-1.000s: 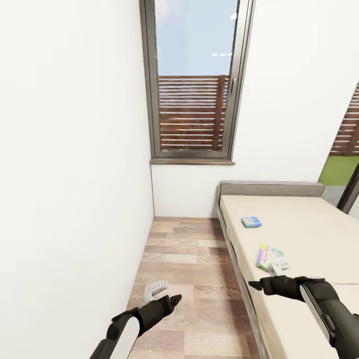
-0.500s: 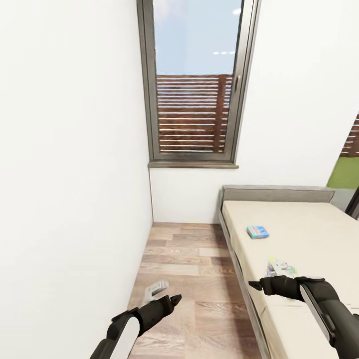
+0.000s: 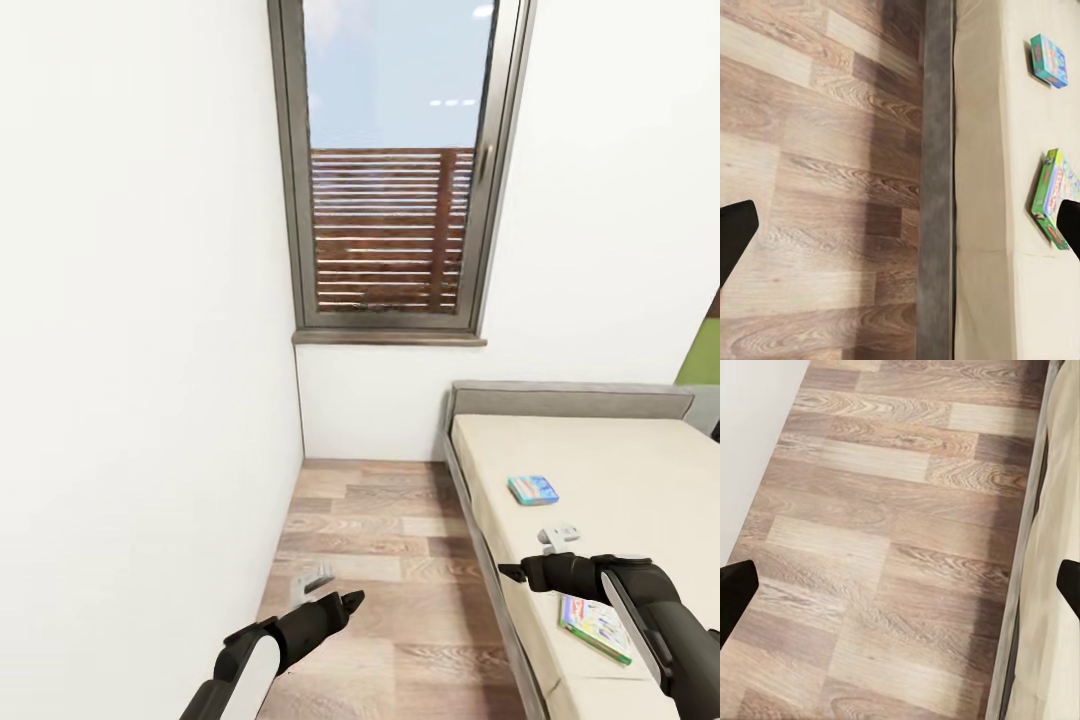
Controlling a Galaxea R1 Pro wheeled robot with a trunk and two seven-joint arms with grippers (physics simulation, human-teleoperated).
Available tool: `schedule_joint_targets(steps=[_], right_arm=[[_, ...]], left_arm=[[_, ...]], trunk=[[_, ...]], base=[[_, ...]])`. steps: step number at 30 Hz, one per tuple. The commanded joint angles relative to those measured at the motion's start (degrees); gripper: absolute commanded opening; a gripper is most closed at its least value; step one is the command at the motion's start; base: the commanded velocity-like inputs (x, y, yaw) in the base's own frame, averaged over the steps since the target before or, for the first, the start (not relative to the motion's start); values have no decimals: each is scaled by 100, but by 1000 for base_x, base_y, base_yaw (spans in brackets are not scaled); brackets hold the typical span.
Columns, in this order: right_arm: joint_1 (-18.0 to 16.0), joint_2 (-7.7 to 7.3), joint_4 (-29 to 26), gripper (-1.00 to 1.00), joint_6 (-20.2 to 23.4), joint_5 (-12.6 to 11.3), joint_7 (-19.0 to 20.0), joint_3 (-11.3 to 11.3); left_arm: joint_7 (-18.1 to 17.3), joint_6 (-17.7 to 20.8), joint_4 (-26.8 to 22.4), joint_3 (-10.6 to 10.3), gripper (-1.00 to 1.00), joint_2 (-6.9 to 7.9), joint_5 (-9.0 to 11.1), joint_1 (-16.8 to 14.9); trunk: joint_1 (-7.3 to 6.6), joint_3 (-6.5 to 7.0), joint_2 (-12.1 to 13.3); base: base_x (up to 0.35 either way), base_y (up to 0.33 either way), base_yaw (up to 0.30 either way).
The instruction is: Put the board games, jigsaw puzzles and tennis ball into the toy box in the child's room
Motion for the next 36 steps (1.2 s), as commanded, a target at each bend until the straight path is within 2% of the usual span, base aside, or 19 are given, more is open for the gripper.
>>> schedule_joint_targets(steps=[1,36], right_arm=[[-4,0,-5,100,35,-5,20,-8],[1,0,-1,100,34,-5,20,-8]], left_arm=[[41,22,-7,-1,100,0,58,-3],[41,22,1,2,100,0,58,-3]], trunk=[[3,-6,-3],[3,-6,-3]], base=[[335,0,0],[335,0,0]])
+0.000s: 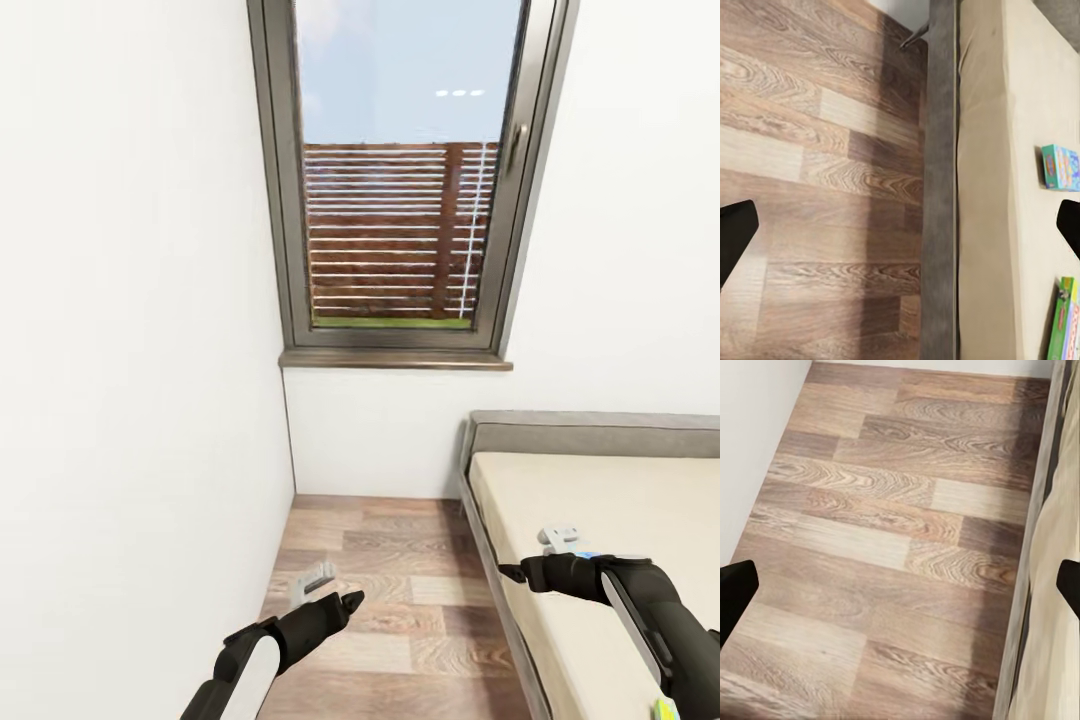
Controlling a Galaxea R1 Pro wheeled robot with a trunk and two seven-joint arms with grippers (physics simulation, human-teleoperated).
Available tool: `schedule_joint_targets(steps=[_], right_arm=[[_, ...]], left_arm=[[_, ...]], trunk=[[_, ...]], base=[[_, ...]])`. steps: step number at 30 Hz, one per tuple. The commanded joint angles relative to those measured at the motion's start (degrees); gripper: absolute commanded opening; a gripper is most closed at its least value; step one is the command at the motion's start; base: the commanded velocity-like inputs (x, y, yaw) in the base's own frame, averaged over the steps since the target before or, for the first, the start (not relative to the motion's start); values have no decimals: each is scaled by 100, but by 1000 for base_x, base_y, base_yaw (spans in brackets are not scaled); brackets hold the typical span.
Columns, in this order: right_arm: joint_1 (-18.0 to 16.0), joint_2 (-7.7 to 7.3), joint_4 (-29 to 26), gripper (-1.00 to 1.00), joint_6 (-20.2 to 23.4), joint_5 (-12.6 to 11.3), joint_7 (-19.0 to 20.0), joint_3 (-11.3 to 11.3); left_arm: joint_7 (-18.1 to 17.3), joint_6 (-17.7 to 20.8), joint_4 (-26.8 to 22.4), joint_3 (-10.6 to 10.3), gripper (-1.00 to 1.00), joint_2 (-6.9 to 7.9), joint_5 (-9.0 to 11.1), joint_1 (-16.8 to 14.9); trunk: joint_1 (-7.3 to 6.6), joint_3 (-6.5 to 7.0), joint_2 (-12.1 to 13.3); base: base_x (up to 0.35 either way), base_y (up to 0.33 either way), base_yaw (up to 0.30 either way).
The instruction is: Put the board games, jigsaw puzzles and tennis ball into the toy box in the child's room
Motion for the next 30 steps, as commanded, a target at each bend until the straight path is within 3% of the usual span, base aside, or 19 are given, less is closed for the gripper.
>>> schedule_joint_targets(steps=[1,25,30], right_arm=[[-3,0,-5,100,35,-5,20,-8],[0,-14,3,100,16,-5,20,-16],[0,-1,7,100,8,-5,23,-125]], left_arm=[[41,22,-7,-2,100,0,58,-3],[41,22,-7,-8,100,0,58,-3],[41,22,-7,-9,100,0,58,-3]], trunk=[[3,-6,-3],[3,-6,-3],[3,-6,-3]], base=[[335,0,0],[335,0,0],[335,0,0]])
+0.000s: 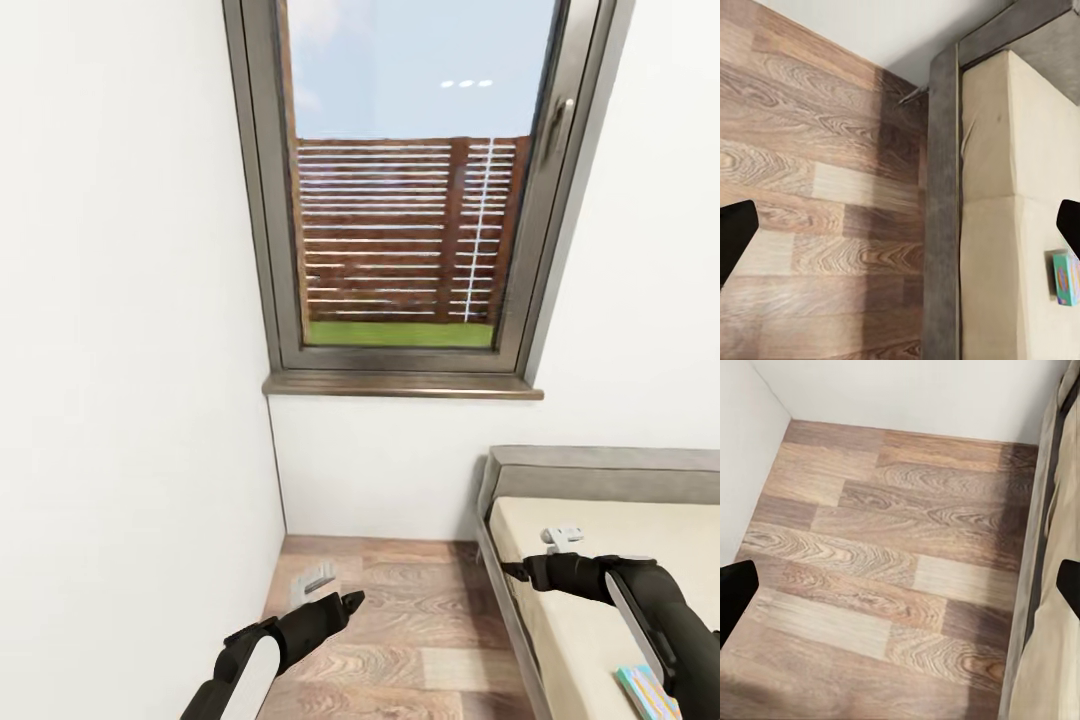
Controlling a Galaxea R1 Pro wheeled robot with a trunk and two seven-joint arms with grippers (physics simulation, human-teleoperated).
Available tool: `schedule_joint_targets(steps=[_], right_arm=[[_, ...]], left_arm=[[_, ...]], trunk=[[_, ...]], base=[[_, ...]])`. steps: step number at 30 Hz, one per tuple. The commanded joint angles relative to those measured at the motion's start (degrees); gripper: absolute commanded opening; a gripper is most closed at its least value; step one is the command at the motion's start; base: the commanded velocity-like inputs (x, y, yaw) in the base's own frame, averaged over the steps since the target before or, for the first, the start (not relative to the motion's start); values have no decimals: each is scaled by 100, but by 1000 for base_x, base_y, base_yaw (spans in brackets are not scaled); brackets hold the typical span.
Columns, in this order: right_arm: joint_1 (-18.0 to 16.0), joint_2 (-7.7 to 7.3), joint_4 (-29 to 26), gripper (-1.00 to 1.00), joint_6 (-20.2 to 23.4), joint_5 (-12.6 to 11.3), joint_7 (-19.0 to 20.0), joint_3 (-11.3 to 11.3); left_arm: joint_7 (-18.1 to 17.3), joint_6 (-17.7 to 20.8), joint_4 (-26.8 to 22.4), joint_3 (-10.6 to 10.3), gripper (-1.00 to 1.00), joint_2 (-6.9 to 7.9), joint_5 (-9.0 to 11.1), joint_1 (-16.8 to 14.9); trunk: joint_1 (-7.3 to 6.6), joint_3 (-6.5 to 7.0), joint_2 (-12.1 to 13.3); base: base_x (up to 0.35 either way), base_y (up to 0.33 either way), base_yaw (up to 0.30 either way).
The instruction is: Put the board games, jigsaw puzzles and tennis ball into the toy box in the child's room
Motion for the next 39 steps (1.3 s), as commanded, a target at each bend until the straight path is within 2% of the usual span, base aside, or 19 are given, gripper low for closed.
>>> schedule_joint_targets(steps=[1,12,27,39], right_arm=[[-4,1,-4,100,36,-6,20,-9],[-4,24,-2,100,23,-3,25,-153],[-10,30,-8,100,47,-8,19,-202],[-12,37,-10,100,71,-13,18,-402]], left_arm=[[41,22,-7,-2,100,0,58,-3],[41,22,-7,-3,100,0,58,-3],[41,22,-7,-3,100,0,64,-10],[41,22,-7,-3,100,-2,67,-14]], trunk=[[3,-6,-3],[3,-6,-3],[3,-6,-3],[3,10,-3]], base=[[335,0,0],[185,0,0],[28,0,0],[4,0,-70]])
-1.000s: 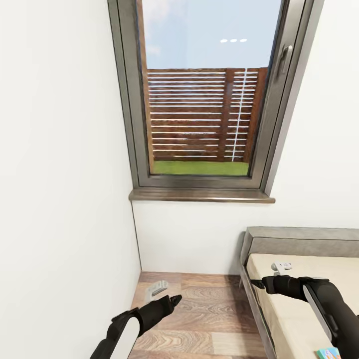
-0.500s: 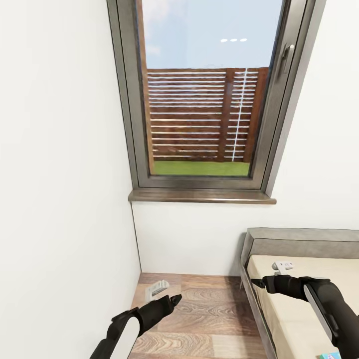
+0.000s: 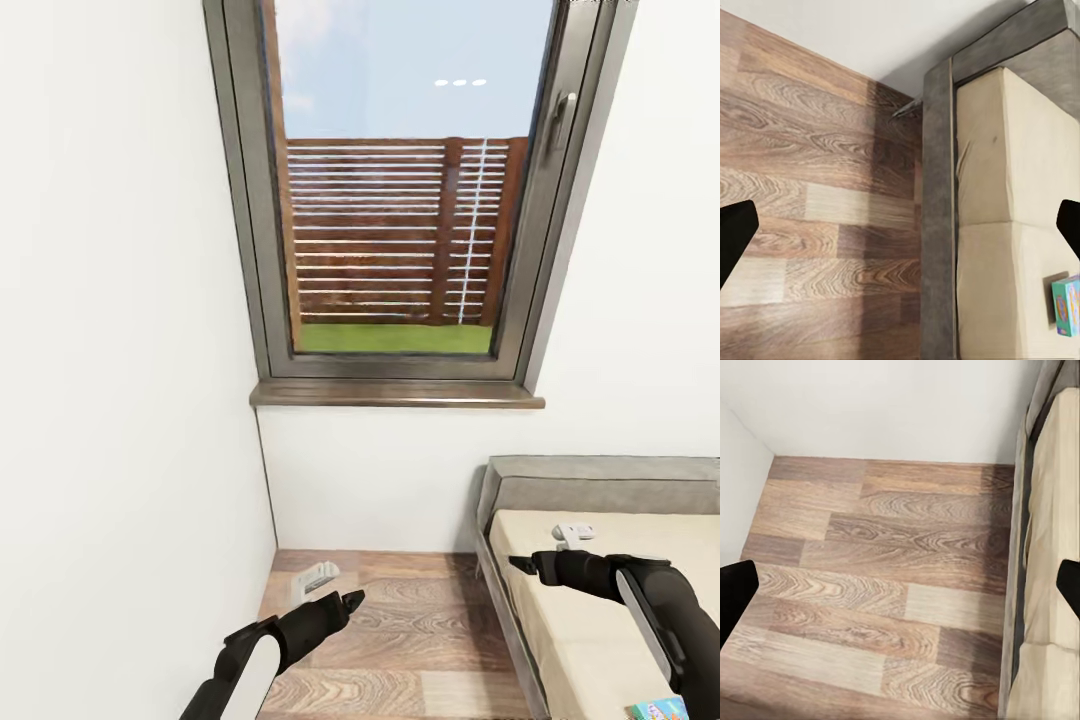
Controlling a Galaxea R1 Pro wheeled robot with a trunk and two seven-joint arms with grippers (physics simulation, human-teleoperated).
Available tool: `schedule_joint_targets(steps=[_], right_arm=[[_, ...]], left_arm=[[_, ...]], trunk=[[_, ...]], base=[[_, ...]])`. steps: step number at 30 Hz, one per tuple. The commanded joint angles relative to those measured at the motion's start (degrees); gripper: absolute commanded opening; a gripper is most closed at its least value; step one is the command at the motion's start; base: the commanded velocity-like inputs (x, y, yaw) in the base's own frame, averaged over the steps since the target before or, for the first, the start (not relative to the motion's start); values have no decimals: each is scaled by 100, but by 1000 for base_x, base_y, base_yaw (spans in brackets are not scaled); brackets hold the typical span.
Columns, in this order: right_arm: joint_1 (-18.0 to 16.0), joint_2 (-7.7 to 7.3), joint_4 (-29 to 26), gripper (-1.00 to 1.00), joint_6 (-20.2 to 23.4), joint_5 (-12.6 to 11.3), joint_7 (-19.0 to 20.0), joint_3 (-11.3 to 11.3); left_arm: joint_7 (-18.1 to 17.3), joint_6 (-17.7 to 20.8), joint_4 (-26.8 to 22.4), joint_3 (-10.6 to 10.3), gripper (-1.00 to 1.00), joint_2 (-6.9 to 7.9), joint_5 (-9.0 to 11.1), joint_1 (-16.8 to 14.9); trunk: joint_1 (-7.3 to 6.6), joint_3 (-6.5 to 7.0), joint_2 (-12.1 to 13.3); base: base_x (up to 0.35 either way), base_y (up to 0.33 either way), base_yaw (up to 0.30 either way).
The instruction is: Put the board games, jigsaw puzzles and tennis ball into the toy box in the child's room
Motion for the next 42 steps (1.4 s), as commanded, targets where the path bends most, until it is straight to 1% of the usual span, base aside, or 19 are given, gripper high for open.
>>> schedule_joint_targets(steps=[1,12,42], right_arm=[[-5,1,-4,100,37,-5,20,-29],[-5,3,-4,100,43,-6,22,-98],[-5,10,-11,100,45,1,19,-107]], left_arm=[[41,22,-8,-2,100,-1,59,-4],[41,24,-8,-2,100,-4,59,-8],[41,26,50,9,100,-7,59,-25]], trunk=[[0,-4,-4],[0,32,-4],[0,115,-4]], base=[[2,0,-185],[1,0,-234],[0,0,-274]])
